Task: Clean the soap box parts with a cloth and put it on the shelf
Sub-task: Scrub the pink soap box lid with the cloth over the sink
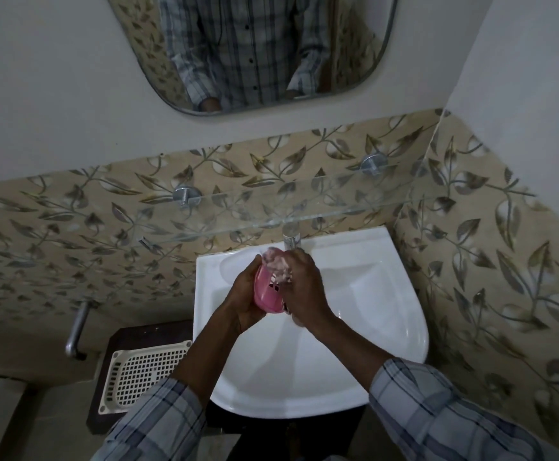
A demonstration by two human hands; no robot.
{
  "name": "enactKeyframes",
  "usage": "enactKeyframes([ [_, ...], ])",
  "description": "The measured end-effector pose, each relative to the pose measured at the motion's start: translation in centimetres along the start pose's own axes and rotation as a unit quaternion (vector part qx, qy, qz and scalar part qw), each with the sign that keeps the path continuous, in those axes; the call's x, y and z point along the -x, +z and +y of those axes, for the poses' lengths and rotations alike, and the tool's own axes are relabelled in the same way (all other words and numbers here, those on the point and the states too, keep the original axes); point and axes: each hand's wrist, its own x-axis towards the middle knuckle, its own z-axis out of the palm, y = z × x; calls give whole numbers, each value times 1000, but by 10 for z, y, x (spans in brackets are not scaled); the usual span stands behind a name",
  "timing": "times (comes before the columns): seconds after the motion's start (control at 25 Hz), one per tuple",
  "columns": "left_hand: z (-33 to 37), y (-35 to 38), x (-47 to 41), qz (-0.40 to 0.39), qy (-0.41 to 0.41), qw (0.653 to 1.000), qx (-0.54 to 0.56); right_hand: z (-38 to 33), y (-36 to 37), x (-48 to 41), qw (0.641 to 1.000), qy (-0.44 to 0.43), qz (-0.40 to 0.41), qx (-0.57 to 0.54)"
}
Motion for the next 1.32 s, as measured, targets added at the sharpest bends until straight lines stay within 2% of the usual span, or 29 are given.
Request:
enactKeyframes([
  [0.08,11,-3,1,-5,-26,999,22,8,-2,10,977,-194,-83,27],
  [0.16,16,-9,3,-16,-52,998,32,22,-19,7,937,-314,-139,68],
  [0.32,11,-9,5,-15,-61,997,55,26,-32,2,950,-265,-124,109],
  [0.44,10,-11,8,-37,-74,994,69,33,-28,10,909,-364,-164,118],
  [0.48,10,-12,7,-41,-73,994,68,35,-30,8,922,-338,-148,112],
  [0.56,10,-13,6,-35,-69,996,51,31,-25,7,973,-210,-69,69],
  [0.6,9,-13,6,-31,-66,996,49,25,-20,9,978,-196,-46,61],
  [0.72,3,-16,4,-26,-58,997,53,18,-8,19,935,-320,-97,117],
  [0.76,-1,-17,3,-20,-42,998,47,17,-10,13,945,-292,-78,129],
  [0.84,-8,-15,1,-12,-5,999,34,10,-11,-1,985,-103,-7,139],
  [0.88,-11,-14,0,-9,10,999,33,6,-9,-5,989,-25,-6,143],
  [0.92,-12,-12,0,-2,26,999,34,2,-5,-7,989,0,-36,142],
  [1.0,-12,-14,-2,10,56,998,33,-2,-1,-7,985,-39,-110,128],
  [1.04,-12,-16,-2,9,69,997,32,-1,-5,-12,988,-41,-109,103],
  [1.16,-7,-17,-1,3,99,995,21,4,-15,-26,997,51,-26,56],
  [1.24,-3,-18,-3,17,109,993,33,-1,-12,-19,994,-33,-76,68],
  [1.32,-3,-23,-3,31,95,994,54,4,-11,-6,975,-128,-172,64],
])
